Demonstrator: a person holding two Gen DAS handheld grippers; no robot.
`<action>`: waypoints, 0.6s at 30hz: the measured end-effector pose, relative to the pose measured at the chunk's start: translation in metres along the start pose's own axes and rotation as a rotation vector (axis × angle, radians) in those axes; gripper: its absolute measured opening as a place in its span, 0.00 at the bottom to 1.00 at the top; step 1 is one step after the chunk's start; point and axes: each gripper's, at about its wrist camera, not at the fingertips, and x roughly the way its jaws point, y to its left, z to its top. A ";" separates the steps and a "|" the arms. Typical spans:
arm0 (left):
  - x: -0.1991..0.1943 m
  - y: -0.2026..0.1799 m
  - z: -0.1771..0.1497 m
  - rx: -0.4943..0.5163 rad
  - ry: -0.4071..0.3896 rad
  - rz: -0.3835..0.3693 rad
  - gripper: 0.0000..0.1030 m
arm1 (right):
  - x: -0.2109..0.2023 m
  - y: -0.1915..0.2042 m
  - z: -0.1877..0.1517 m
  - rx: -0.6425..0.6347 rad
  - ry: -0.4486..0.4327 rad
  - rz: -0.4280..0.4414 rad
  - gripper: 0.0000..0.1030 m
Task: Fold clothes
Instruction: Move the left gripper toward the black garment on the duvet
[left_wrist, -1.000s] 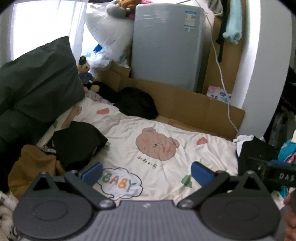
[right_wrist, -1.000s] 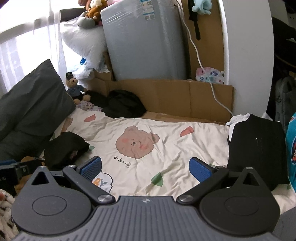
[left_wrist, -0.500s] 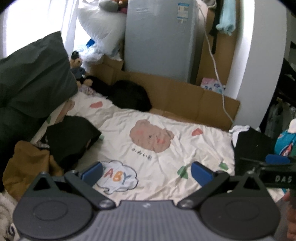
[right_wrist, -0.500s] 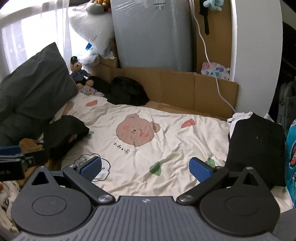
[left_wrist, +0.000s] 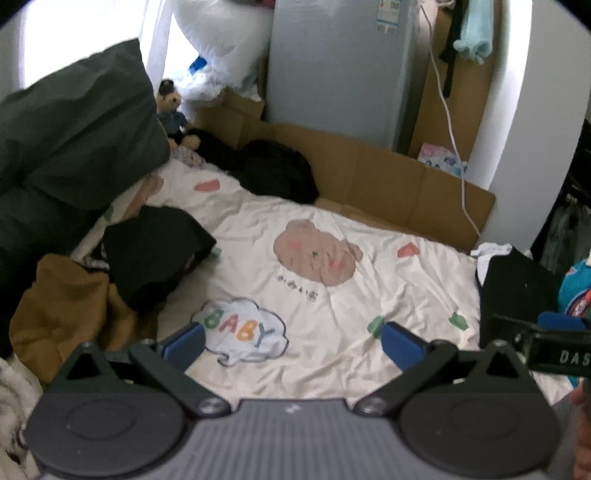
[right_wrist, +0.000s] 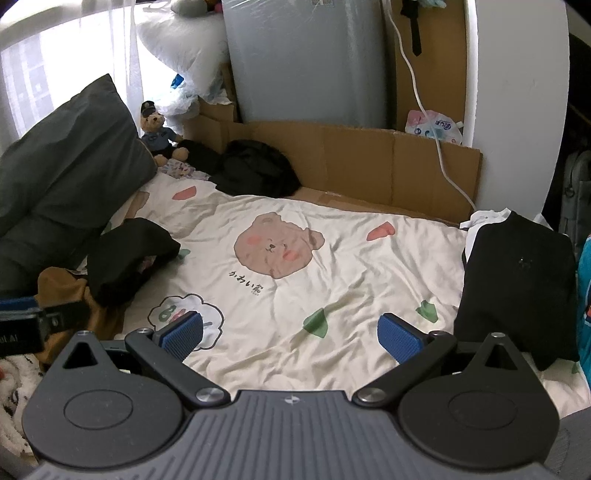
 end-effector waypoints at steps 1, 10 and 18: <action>0.002 -0.009 -0.003 0.001 0.011 0.015 1.00 | 0.000 0.001 0.000 -0.007 -0.001 -0.004 1.00; 0.004 0.004 -0.004 -0.030 0.028 0.024 1.00 | 0.001 0.003 -0.003 -0.019 -0.027 0.024 1.00; 0.007 -0.001 -0.003 -0.024 0.027 0.014 1.00 | 0.001 0.001 -0.002 0.009 -0.039 0.040 1.00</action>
